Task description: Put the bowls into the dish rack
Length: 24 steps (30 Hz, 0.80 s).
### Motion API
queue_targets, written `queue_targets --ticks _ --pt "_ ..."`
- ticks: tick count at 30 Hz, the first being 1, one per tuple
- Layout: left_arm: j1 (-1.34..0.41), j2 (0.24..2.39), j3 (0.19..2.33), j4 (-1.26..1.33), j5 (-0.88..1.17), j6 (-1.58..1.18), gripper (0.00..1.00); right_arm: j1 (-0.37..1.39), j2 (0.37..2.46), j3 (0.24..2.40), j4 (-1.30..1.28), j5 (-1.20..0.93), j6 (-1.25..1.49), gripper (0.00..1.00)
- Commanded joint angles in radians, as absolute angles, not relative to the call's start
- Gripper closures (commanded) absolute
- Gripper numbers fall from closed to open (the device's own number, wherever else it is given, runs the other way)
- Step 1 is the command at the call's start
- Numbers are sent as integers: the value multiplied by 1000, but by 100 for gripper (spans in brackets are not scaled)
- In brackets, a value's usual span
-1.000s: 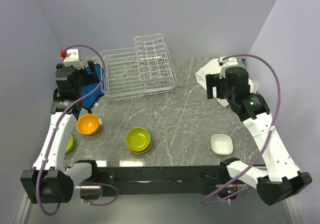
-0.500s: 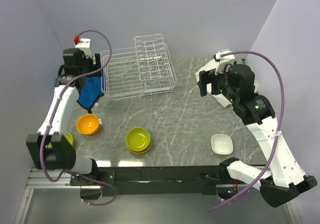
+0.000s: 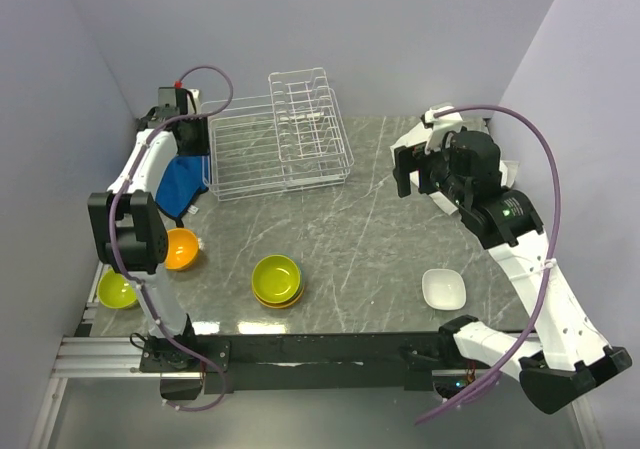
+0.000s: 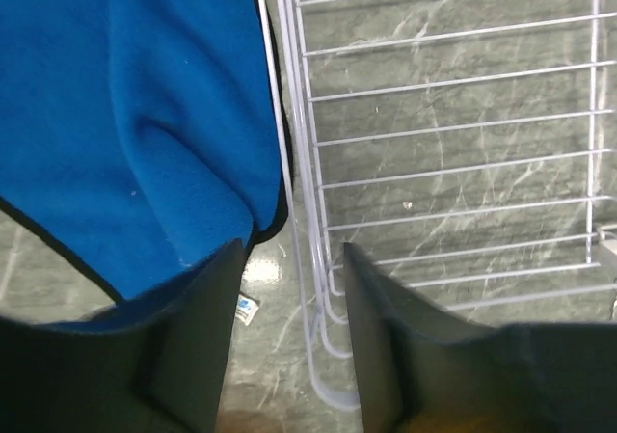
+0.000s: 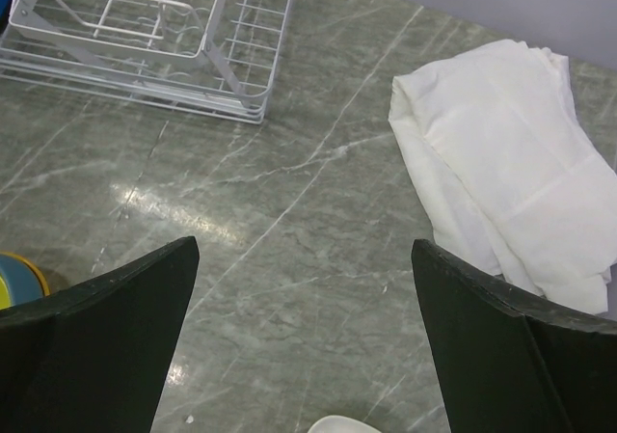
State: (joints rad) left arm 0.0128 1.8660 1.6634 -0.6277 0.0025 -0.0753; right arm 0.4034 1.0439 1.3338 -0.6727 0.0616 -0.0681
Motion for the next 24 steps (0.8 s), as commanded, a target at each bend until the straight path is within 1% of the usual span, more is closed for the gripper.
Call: queue_targets --ticks 1,2,3,7,11,12,14,15,19,24 --pt "15 1916 1741 -678 5 -109 57 411 1054 1335 -637 72 -69 0" --pt "15 1924 1750 -680 3 -120 59 411 1055 1336 -637 72 -69 0" --pt "15 1934 1749 -680 5 -124 66 411 1058 1339 -640 71 -71 0" --pt "12 1942 1736 -676 -25 -132 71 411 1071 1347 -638 72 -74 0" --pt "6 1936 1717 -669 -31 -129 78 413 1077 1347 -634 69 -74 0" --pt "5 1934 1717 -667 -19 -127 88 413 1078 1348 -632 66 -74 0" --pt "5 1924 1706 -678 -17 -123 93 411 1078 1345 -630 67 -74 0" --pt "-23 1902 1695 -673 -18 -120 99 411 1077 1344 -629 67 -75 0" --pt "-77 1844 1625 -667 -8 -124 99 411 1068 1322 -623 67 -83 0" --pt "-201 1726 1487 -647 -20 -159 99 411 1049 1293 -617 66 -107 0"
